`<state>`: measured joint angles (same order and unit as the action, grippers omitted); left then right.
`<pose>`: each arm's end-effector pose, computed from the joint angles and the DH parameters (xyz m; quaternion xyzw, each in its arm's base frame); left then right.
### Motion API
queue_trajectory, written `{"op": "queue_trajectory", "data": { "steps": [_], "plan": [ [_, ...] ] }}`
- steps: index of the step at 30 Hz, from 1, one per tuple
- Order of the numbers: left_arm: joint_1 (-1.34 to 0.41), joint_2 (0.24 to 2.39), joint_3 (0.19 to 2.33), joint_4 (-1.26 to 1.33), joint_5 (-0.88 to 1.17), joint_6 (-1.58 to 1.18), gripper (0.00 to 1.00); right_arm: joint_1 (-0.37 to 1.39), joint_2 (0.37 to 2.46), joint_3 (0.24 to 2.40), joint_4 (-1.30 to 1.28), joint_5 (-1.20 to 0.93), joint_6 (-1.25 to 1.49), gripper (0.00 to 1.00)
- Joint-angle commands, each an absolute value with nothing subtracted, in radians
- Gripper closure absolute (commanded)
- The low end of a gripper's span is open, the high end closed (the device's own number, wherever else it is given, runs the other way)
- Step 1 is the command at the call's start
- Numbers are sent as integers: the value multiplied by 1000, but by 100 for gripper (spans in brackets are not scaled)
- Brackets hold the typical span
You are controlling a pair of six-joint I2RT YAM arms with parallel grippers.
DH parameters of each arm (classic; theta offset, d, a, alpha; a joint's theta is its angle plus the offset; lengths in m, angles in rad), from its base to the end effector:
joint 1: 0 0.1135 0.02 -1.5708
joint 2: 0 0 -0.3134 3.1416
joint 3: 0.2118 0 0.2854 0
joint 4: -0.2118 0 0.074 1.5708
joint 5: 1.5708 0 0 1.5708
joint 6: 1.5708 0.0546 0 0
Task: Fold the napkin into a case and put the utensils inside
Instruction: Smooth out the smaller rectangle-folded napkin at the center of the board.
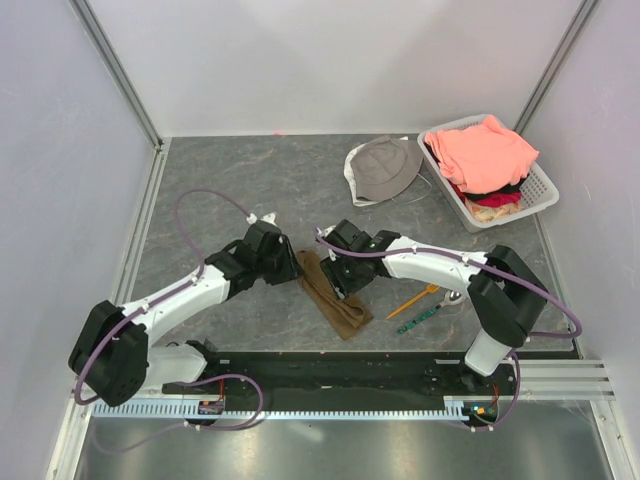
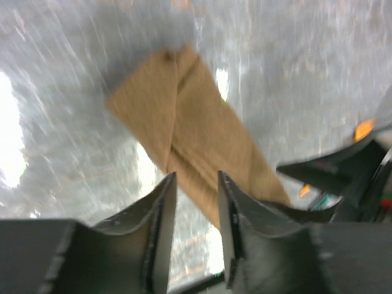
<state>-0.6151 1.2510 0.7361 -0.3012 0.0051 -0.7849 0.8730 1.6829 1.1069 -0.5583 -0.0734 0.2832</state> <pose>0.2301 -0.1629 0.2321 -0.0779 0.9264 -0.2392 0.2803 0.2386 0.2907 0.2069 -0.2912 0.9312 0.1482 0.1616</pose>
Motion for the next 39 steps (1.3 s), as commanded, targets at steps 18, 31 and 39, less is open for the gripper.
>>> {"op": "queue_trajectory", "data": {
  "steps": [18,31,39],
  "plan": [
    [-845,1356,529,-77,66,-1037,76,936,1723,1140,-543,-24,308,65],
    [-936,1420,532,-38,-18,-1123,80,951,1675,1103,-453,-193,483,89],
    [-959,1424,526,-51,-41,-1132,82,950,1686,982,-341,-173,560,89]
  ]
}}
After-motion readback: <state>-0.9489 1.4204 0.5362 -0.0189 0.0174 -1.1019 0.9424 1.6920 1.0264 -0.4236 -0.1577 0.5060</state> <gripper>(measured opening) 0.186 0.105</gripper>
